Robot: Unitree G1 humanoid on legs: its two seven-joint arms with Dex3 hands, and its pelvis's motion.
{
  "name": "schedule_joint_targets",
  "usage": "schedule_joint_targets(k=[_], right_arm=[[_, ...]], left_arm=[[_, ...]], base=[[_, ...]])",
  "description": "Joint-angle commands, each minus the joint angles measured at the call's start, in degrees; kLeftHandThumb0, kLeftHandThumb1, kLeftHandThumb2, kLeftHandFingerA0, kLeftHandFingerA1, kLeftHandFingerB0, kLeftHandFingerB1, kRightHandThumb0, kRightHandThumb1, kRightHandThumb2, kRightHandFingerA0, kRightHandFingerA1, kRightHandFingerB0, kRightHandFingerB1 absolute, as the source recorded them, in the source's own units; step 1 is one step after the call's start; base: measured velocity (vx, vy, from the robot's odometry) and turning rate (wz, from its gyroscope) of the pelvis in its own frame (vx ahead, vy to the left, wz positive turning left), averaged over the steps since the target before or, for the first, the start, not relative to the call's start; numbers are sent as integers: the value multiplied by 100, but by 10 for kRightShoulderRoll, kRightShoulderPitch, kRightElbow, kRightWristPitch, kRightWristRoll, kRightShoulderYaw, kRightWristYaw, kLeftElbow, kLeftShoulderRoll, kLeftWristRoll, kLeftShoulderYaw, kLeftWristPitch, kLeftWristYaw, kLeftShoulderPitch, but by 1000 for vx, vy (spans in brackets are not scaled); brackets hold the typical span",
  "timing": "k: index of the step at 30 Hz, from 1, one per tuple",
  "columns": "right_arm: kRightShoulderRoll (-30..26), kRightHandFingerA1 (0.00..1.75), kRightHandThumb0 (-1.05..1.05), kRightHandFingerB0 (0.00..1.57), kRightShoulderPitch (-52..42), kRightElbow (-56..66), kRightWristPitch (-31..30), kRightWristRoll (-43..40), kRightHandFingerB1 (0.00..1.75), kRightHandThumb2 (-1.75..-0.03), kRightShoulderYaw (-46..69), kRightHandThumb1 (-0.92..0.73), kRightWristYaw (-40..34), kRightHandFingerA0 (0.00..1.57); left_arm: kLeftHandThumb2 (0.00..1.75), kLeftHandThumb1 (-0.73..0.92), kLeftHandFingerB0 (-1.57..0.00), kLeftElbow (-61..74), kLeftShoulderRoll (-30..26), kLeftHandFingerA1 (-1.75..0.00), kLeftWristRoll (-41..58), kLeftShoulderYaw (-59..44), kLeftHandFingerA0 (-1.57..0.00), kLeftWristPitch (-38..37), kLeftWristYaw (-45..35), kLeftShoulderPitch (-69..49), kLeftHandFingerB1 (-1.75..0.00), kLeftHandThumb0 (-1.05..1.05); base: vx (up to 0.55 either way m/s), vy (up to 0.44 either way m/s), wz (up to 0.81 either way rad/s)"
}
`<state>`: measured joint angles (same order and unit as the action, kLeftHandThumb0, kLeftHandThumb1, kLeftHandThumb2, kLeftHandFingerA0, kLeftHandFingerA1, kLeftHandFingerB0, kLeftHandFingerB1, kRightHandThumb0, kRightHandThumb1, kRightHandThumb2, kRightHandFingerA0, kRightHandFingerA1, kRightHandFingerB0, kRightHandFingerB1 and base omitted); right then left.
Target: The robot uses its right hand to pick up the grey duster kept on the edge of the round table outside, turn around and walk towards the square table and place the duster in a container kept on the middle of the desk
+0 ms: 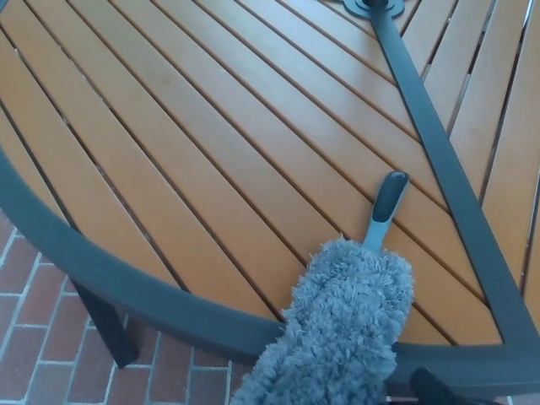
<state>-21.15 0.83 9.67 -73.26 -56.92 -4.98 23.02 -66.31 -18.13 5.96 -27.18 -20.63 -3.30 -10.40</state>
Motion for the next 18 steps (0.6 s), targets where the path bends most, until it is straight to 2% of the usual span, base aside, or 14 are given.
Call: schedule_joint_targets(k=[1,2,3,5,7,13,14,18], right_arm=[[54,25,-89,0,18,-8,-39,37,66,-53,13,-40,-94,0],[60,25,-89,0,18,-8,-44,38,66,-53,17,-40,-100,0],[71,37,-97,0,20,1,-45,56,44,-71,7,-35,-117,0],[87,34,-100,0,25,16,-43,85,40,-69,-12,-36,-144,0],[94,34,-94,0,28,17,-42,92,37,-68,-14,-35,-150,0],[111,34,-94,0,30,18,-53,103,37,-68,-6,-35,-160,0],[141,19,-75,0,29,-9,-88,114,40,-54,23,-40,-193,0],[163,19,-75,0,29,-18,-113,126,40,-54,43,-40,-209,0]], left_arm=[[109,50,-89,-5,0,-95,13,-3,-97,-65,12,-2,-69,-2],[109,50,-89,-6,0,-95,13,-3,-97,-66,12,-2,-69,-2],[112,48,-89,-6,0,-97,13,-3,-96,-65,8,-3,-70,3],[112,49,-90,-6,0,-97,12,-1,-97,-64,4,-3,-69,0],[107,51,-90,-8,1,-97,11,0,-98,-65,5,-1,-70,-3],[107,51,-90,-11,1,-97,11,1,-98,-68,6,1,-70,-3],[109,51,-91,-10,2,-95,15,-2,-100,-63,5,1,-69,0],[109,51,-91,-10,2,-95,17,-3,-100,-61,4,1,-69,0]], base=[[0,0,0],[0,0,0],[0,0,0],[0,0,0],[0,0,0],[0,0,0],[0,0,0],[0,0,0]])
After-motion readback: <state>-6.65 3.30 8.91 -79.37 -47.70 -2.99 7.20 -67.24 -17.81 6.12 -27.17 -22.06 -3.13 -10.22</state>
